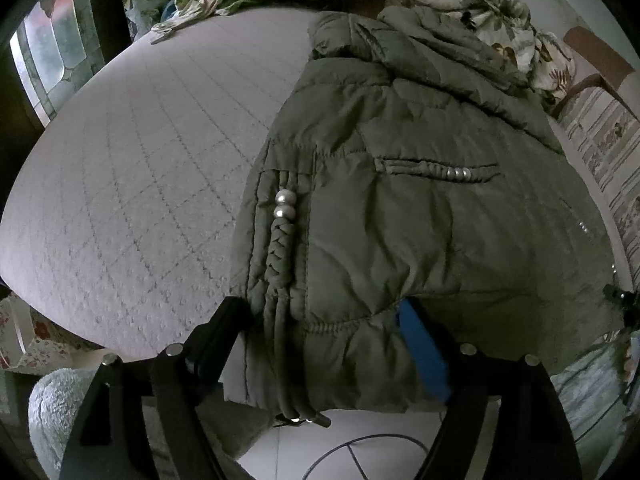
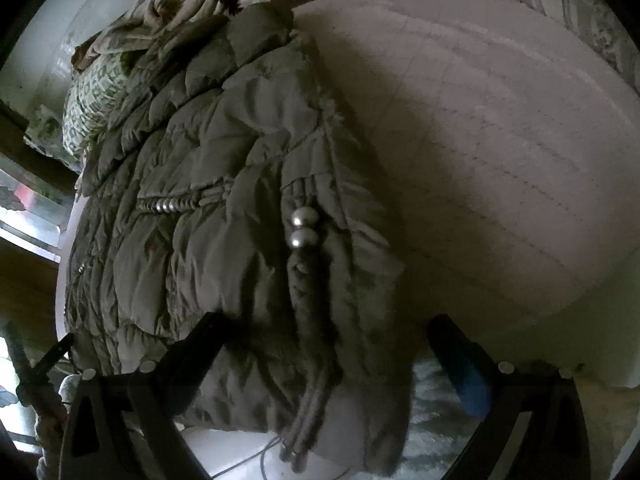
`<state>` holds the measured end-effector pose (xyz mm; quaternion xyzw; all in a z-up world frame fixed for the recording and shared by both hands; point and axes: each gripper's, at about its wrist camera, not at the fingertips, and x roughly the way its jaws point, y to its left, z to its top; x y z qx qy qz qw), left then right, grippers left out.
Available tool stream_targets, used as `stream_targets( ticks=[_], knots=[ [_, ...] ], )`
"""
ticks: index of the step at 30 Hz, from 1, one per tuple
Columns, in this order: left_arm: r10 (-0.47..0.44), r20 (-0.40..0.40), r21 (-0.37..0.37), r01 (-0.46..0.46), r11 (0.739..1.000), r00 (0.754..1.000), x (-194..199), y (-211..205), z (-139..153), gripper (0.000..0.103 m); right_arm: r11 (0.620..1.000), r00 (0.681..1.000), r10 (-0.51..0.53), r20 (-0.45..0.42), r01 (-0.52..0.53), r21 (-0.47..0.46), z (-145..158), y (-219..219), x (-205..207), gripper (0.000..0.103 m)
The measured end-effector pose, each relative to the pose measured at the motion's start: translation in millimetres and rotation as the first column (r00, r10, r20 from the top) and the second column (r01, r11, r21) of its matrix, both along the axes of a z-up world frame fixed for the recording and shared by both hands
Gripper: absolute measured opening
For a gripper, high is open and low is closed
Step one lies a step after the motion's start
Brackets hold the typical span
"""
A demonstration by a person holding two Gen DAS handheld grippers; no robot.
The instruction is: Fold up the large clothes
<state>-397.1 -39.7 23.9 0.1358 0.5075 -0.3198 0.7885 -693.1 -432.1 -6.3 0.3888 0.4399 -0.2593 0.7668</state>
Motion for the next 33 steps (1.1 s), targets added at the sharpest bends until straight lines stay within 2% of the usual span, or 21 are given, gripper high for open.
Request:
stream_targets(
  ticks=[6, 9, 12, 15, 19, 26, 28, 33],
  knots=[
    [0.006, -0.022, 0.0, -0.006, 1.0, 1.0, 5, -1, -9, 0.09, 1.0, 1.0, -0.007, 0.004, 0.007, 0.019, -3, -1, 6, 0.103],
    [0.017, -0.078, -0.031, -0.019, 0.999, 0.997, 13, 4, -15, 0.091, 1.0, 1.0, -0.005, 0.003, 0.005, 0.02, -3, 0, 5, 0.102],
    [0.001, -0.073, -0.029, -0.004, 1.0, 0.997, 11, 5, -15, 0.091, 1.0, 1.0, 0.001, -0.004, -0.001, 0.017, -2, 0, 5, 0.099],
    [-0.009, -0.067, -0.016, 0.007, 1.0, 0.998, 9, 3, -16, 0.091, 1.0, 1.0, 0.012, -0.009, -0.012, 0.011, -1, 2, 7, 0.092],
    [-0.018, -0.084, -0.013, 0.017, 1.0, 0.996, 9, 2, -18, 0.089, 1.0, 1.0, 0.028, 0.005, -0.028, 0.013, 0, 3, 8, 0.077],
    [-0.039, -0.143, -0.03, 0.036, 0.999, 0.989, 13, -5, -16, 0.063, 0.999, 0.999, 0.047, 0.028, -0.047, 0.013, 3, 4, 11, 0.058],
    [-0.048, -0.143, -0.029, 0.044, 0.999, 0.989, 10, -8, -15, 0.058, 0.999, 0.998, 0.05, 0.035, -0.051, 0.016, 3, 4, 10, 0.055],
    [-0.072, -0.13, -0.034, 0.069, 0.997, 0.989, -1, -17, -11, 0.036, 0.999, 0.998, 0.05, 0.046, -0.051, 0.013, 6, 4, 7, 0.045]
  ],
)
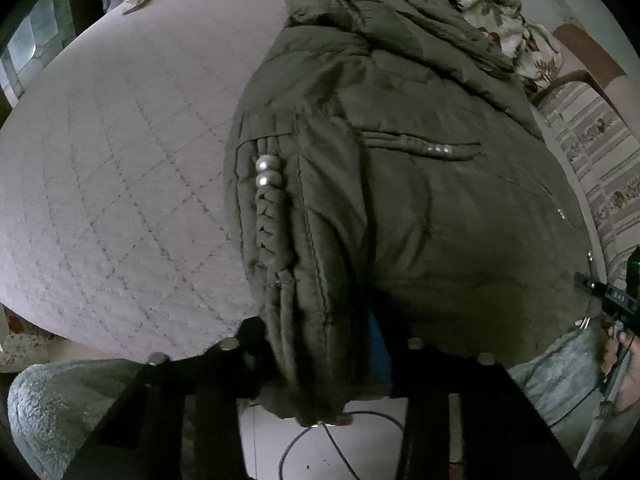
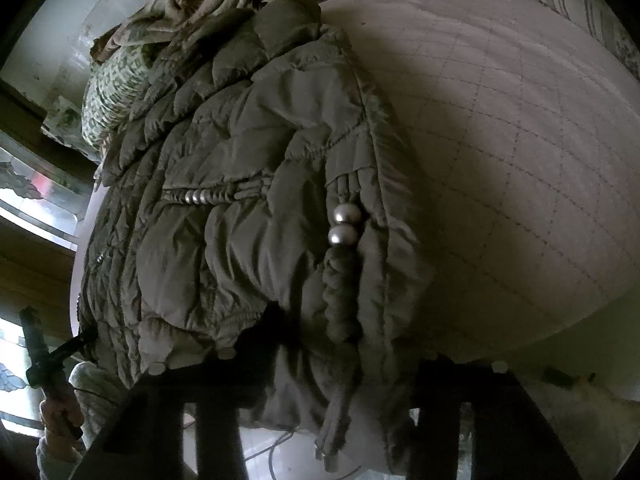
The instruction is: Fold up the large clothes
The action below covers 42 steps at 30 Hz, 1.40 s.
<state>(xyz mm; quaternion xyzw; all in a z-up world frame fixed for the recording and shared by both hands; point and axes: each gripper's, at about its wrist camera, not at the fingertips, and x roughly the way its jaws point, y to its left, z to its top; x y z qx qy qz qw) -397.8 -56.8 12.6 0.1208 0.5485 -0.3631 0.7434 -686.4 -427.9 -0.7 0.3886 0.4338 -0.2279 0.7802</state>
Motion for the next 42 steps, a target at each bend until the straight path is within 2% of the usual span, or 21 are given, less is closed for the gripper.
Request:
stream_targets(
  ticks=[5, 9, 14, 17, 30, 42],
  knots=[
    [-0.029, 0.095, 0.037, 0.026, 0.999, 0.995, -15, -8, 7, 0.029, 1.0, 1.0, 0.005, 0.008, -0.005, -0.009, 2, 0, -4, 0.04],
    [-0.027, 0.099, 0.035, 0.024, 0.999, 0.995, -14, -7, 10, 0.027, 1.0, 1.0, 0.001, 0.019, 0.0, -0.017, 2, 0, -7, 0.035],
    [-0.044, 0.14, 0.047, 0.037, 0.998, 0.989, -18, -6, 17, 0.023, 1.0, 0.999, 0.0, 0.037, 0.001, -0.029, 8, 0, -9, 0.027],
    [-0.039, 0.134, 0.038, 0.035, 0.999, 0.99, -16, -3, 20, 0.022, 0.999, 0.999, 0.004, 0.052, -0.002, -0.034, 13, 1, -10, 0.024],
    [-0.019, 0.166, -0.024, 0.023, 0.999, 0.986, -16, 3, 54, 0.021, 0.999, 0.989, 0.003, 0.145, 0.002, -0.035, 43, 1, -15, 0.02],
    [-0.024, 0.208, -0.046, 0.034, 0.998, 0.978, -18, 1, 72, 0.021, 0.998, 0.984, 0.014, 0.18, -0.003, -0.064, 65, 1, -11, 0.02]
  ],
)
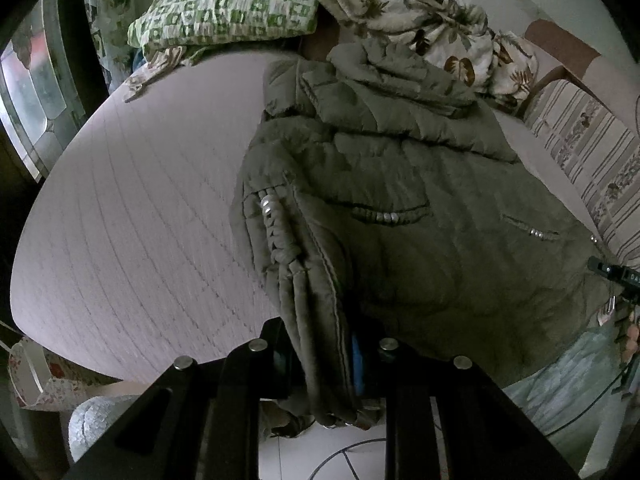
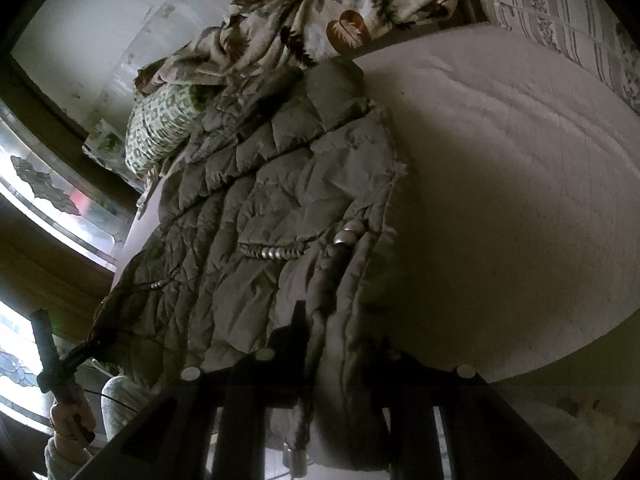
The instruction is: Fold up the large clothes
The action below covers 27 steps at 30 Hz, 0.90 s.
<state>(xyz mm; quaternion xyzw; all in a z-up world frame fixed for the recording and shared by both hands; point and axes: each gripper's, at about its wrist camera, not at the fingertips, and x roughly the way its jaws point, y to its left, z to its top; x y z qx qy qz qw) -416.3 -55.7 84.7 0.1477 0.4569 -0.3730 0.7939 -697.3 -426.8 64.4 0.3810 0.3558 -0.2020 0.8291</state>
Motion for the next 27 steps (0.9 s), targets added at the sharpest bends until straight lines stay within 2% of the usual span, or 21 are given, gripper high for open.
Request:
stream_targets(
  ticks=[15, 27],
  knots=[
    [-0.008, 0.038, -0.027, 0.009, 1.0, 0.999, 5, -9, 24, 0.021, 0.999, 0.999, 0.024, 0.028, -0.023, -0.049, 32, -5, 12, 0.019],
    [0.008, 0.049, -0.075, -0.005, 0.997, 0.999, 28, -23, 53, 0.021, 0.994, 0.998, 0.05, 0.047, -0.046, -0.095, 68, -19, 37, 0.018]
  ],
)
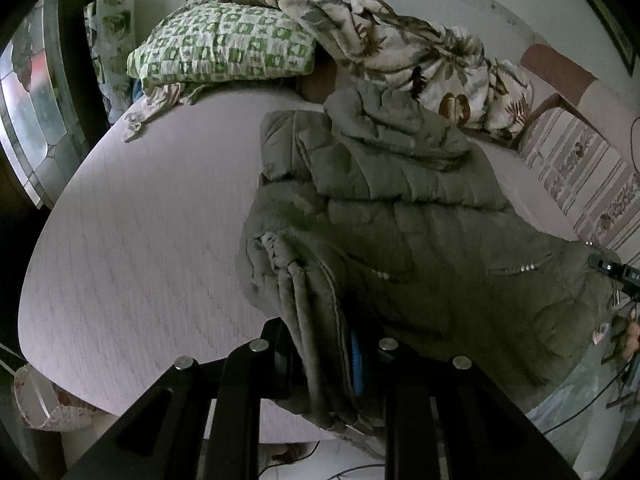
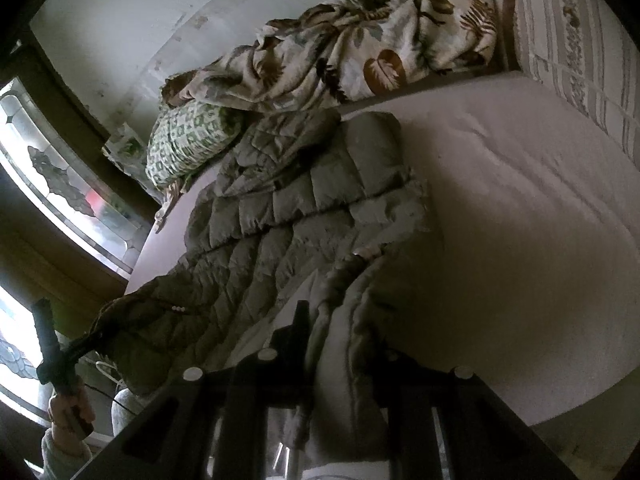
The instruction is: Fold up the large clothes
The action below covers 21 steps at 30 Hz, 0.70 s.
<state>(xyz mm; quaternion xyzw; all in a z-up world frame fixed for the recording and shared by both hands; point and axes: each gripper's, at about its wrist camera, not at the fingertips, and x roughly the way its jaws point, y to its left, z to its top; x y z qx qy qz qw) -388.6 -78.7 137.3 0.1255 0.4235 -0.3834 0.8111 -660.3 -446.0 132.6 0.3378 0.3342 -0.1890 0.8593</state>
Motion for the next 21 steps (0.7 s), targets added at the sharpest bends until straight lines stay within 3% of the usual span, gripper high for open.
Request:
stream_targets(
  ticks=[21],
  knots=[
    [0.032, 0.026, -0.031, -0.031, 0.999, 0.999, 48, -42, 29, 0.021, 1.0, 1.0, 0.011, 0.023, -0.012, 0.015, 29, -49, 58, 0.018]
  ],
)
